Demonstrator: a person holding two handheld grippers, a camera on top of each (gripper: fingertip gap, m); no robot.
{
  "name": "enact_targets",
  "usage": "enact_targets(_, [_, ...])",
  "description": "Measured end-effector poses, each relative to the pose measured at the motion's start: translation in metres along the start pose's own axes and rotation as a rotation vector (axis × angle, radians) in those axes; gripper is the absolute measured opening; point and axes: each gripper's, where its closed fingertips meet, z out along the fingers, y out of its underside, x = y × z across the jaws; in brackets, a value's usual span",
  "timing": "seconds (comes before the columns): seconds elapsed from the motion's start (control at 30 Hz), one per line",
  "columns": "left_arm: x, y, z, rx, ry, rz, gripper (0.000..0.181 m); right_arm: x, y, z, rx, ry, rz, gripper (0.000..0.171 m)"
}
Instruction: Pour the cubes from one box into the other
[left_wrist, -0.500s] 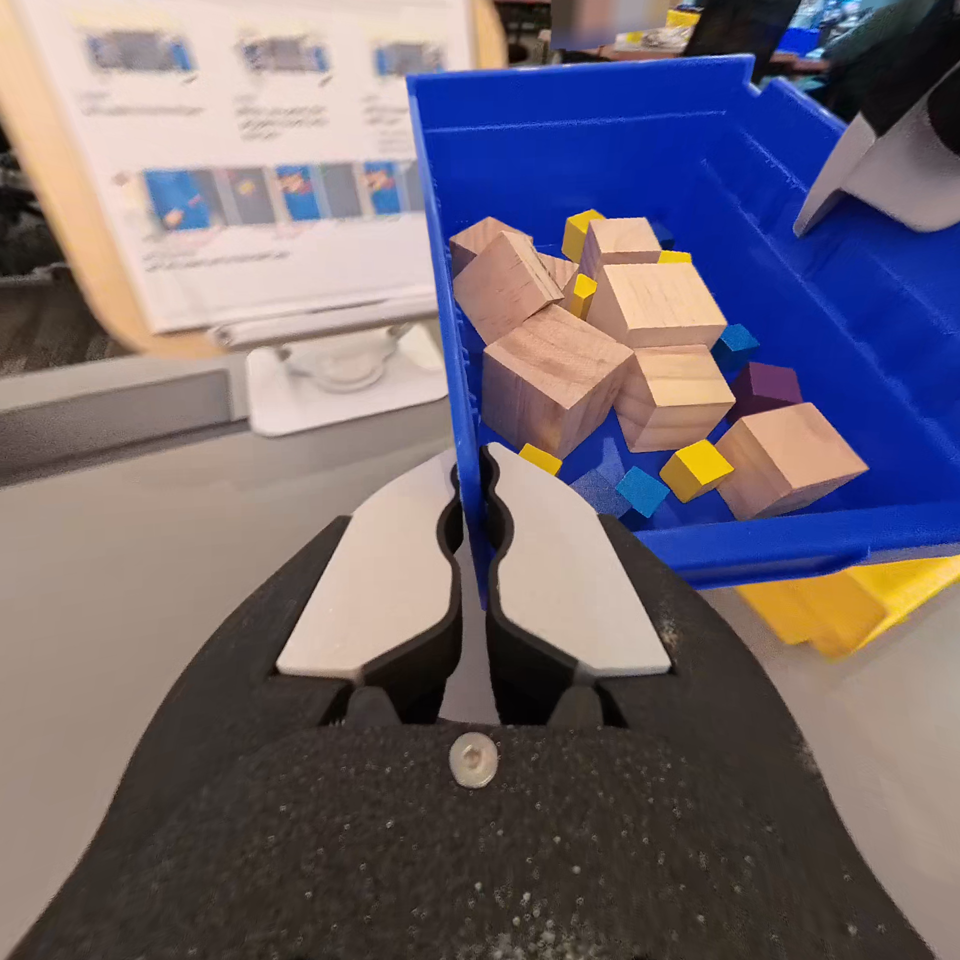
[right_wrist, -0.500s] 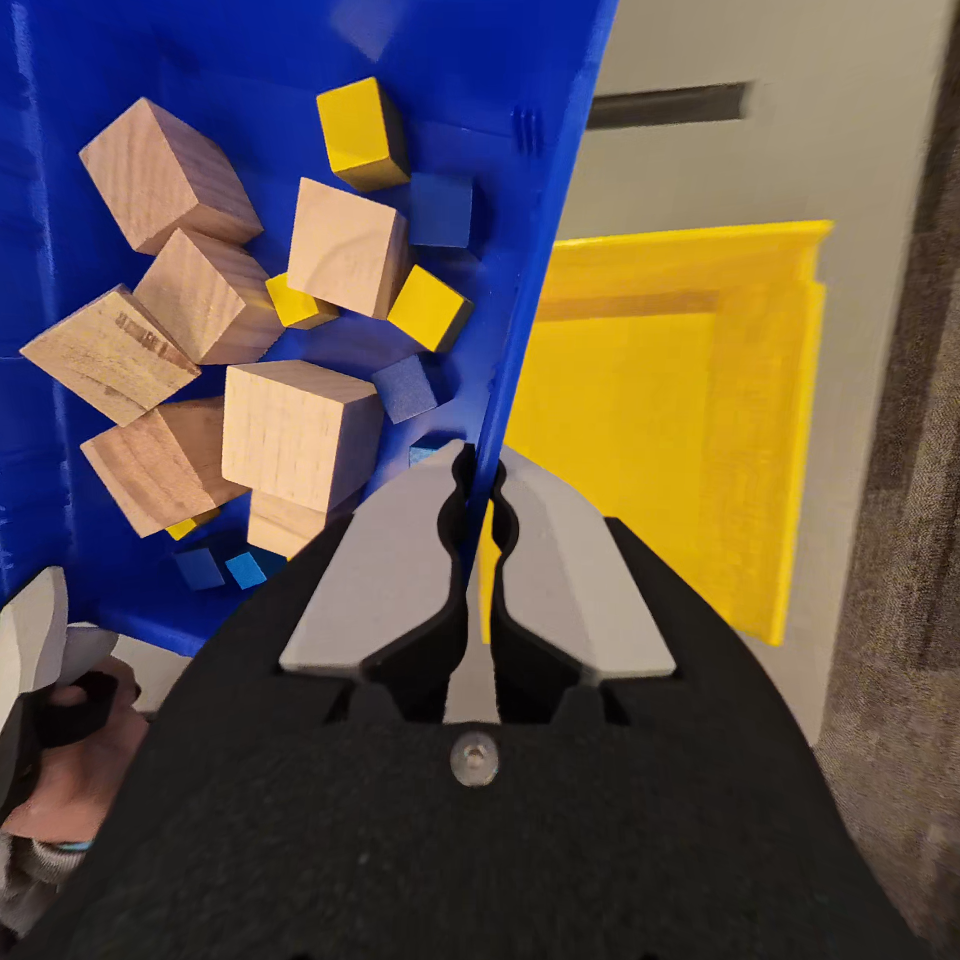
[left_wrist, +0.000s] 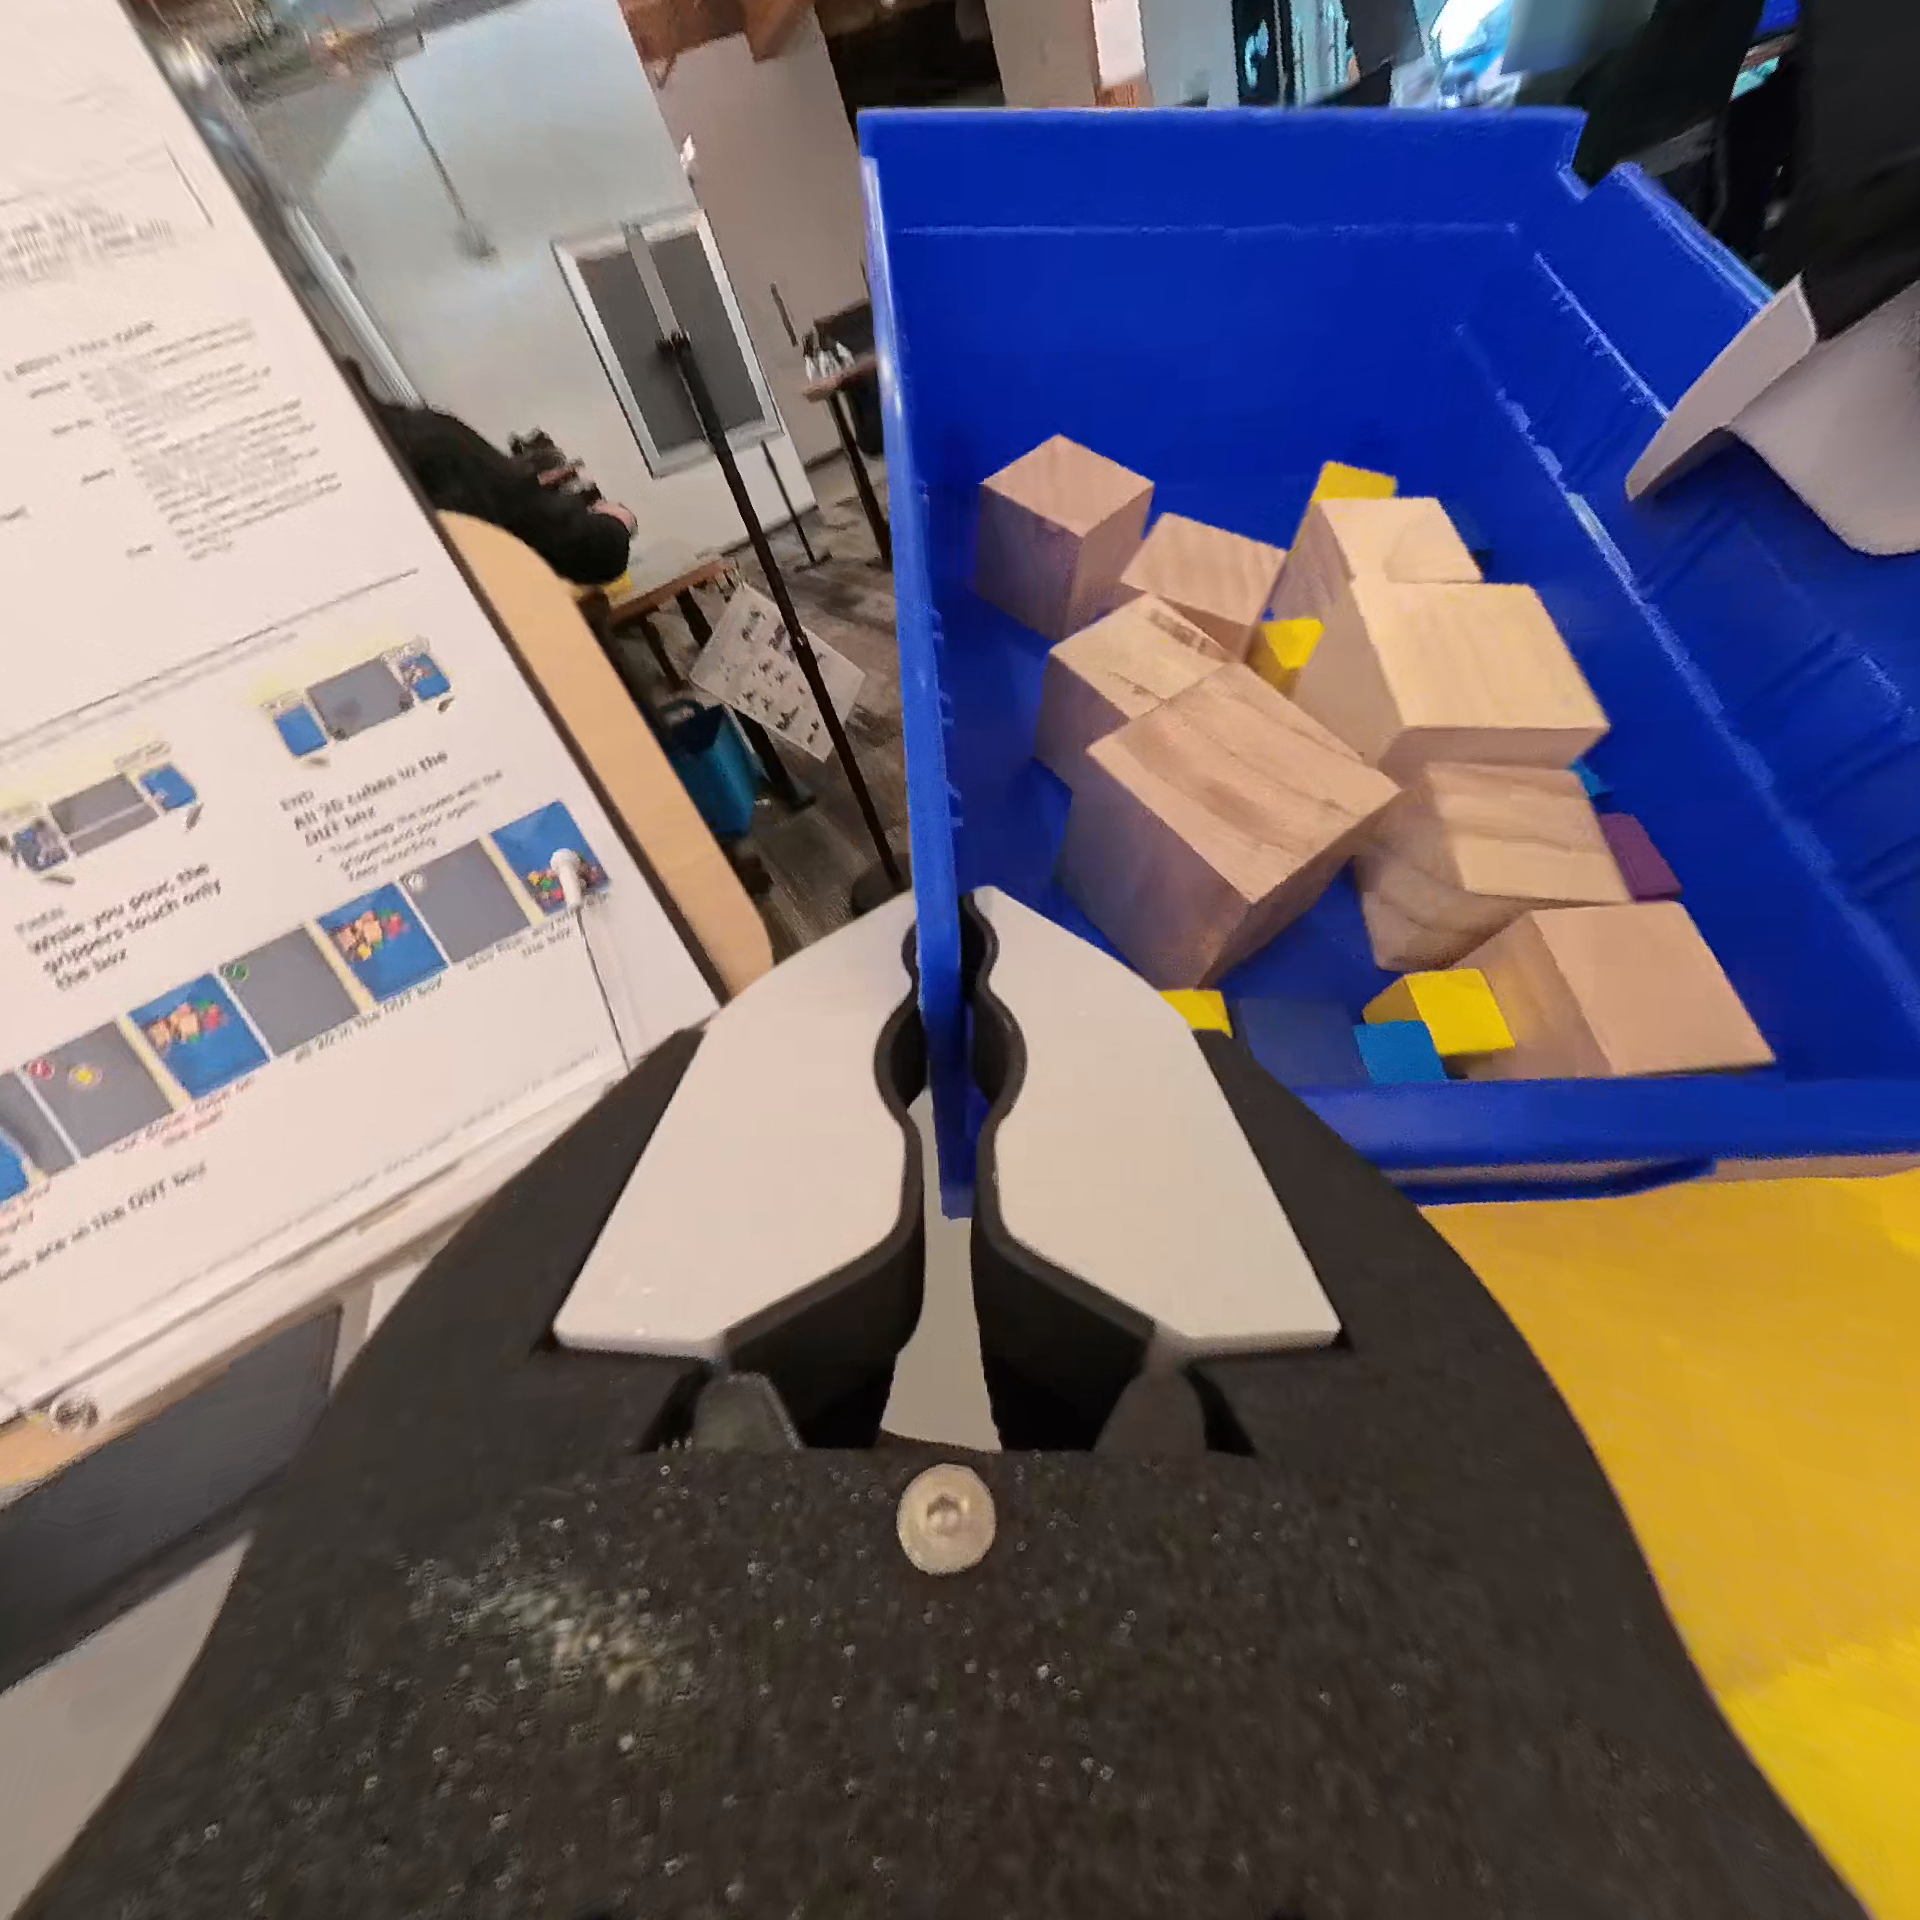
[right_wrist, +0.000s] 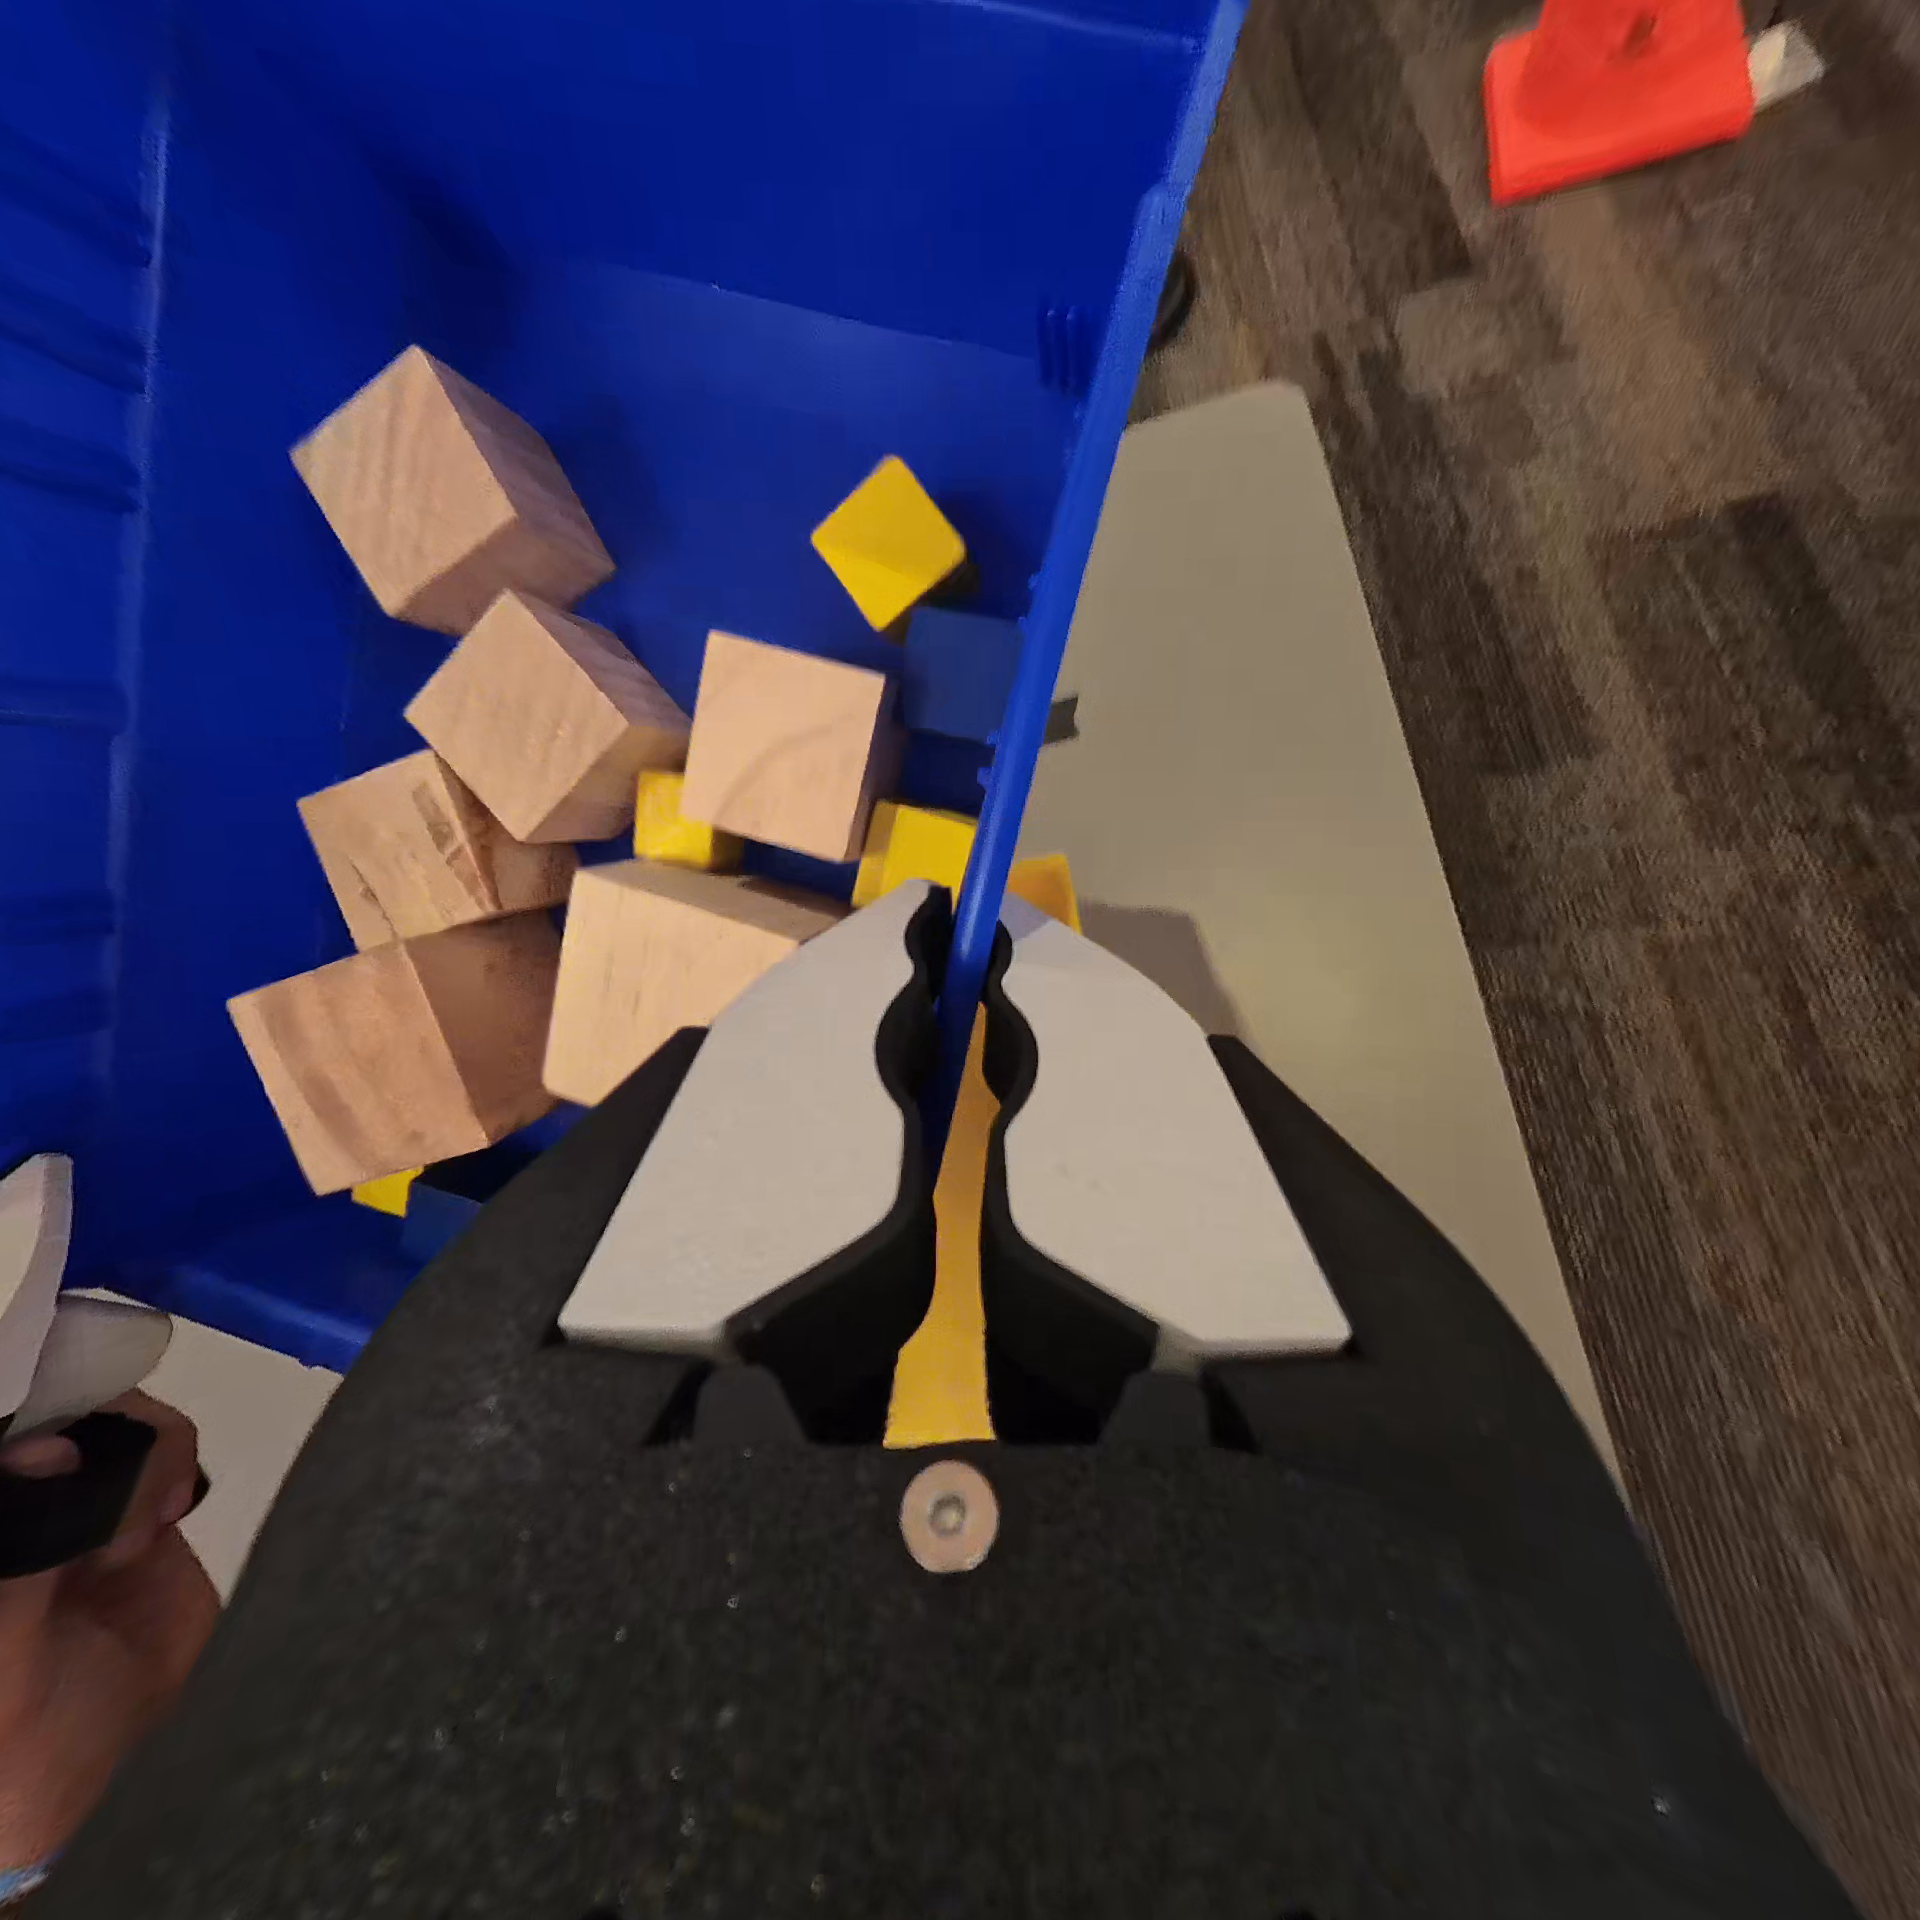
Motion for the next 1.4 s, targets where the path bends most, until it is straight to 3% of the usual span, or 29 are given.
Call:
enact_targets(0.23, [-0.011, -0.009, 0.018, 0.258, -0.1, 0.14, 0.002, -0.004, -0.025, 0.013, 0.276, -0.119, 0.01, 0.003])
enact_targets(0.7, [-0.014, -0.015, 0.02, 0.52, -0.154, 0.304, 0.003, -0.003, -0.029, 0.01, 0.544, -0.27, 0.117, 0.004])
enact_targets(1.4, [-0.004, -0.02, 0.032, 0.742, -0.152, 0.465, 0.003, 0.013, -0.033, 0.0, 0.735, -0.336, 0.193, 0.004])
